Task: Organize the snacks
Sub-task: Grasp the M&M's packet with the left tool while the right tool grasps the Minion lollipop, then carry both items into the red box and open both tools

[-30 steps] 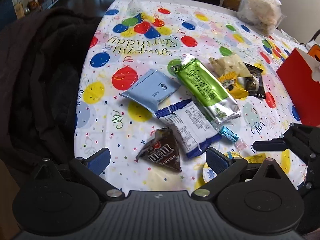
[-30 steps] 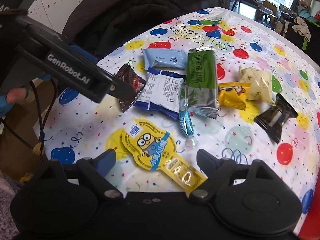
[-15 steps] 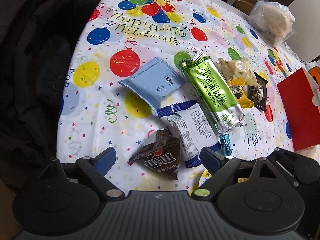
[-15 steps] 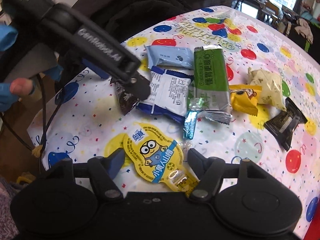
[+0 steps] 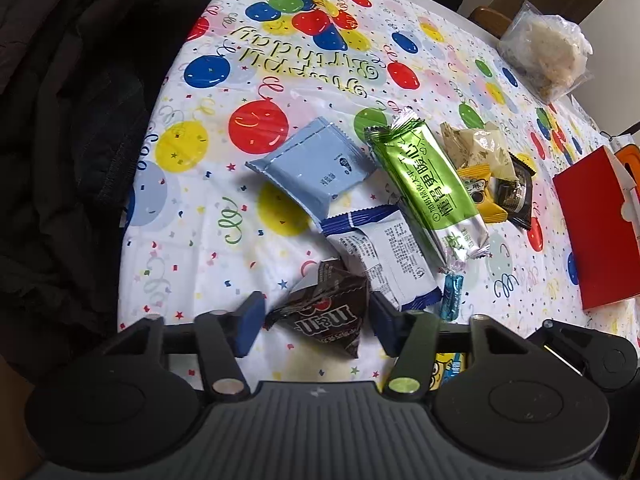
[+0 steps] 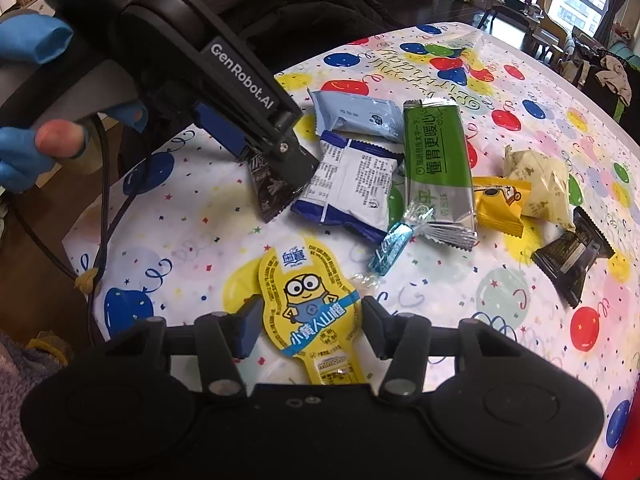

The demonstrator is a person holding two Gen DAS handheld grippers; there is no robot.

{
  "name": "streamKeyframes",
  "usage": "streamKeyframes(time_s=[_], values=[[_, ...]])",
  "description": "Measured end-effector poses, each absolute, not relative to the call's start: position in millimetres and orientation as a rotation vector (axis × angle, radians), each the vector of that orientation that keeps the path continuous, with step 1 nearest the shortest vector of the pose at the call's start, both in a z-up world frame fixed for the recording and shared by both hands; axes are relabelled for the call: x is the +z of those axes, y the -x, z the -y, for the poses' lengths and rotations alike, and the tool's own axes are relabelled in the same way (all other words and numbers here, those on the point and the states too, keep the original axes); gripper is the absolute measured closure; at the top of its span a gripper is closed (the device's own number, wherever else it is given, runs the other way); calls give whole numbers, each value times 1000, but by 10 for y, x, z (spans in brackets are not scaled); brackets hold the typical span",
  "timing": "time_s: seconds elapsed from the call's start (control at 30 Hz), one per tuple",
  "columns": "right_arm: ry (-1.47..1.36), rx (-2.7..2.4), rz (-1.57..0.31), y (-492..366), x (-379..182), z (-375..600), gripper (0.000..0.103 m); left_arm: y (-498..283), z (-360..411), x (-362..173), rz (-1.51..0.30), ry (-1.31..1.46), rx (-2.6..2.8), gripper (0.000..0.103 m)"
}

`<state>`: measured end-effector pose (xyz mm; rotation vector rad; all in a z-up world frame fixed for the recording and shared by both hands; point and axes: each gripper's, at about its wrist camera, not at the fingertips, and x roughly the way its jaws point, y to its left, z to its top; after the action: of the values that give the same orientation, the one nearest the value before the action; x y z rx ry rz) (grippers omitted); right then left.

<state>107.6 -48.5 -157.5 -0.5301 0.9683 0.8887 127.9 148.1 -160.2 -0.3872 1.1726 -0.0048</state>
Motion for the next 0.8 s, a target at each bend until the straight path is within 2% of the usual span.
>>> streamKeyframes(time_s=[0.27, 0.8], values=[[491, 883, -979, -1065, -1542, 589, 51, -1238, -1513, -1590, -1159, 411, 8, 61], [296, 745, -1007, -1226, -1252, 1193, 51, -996, -1622, -1391, -1109, 519, 61, 62]])
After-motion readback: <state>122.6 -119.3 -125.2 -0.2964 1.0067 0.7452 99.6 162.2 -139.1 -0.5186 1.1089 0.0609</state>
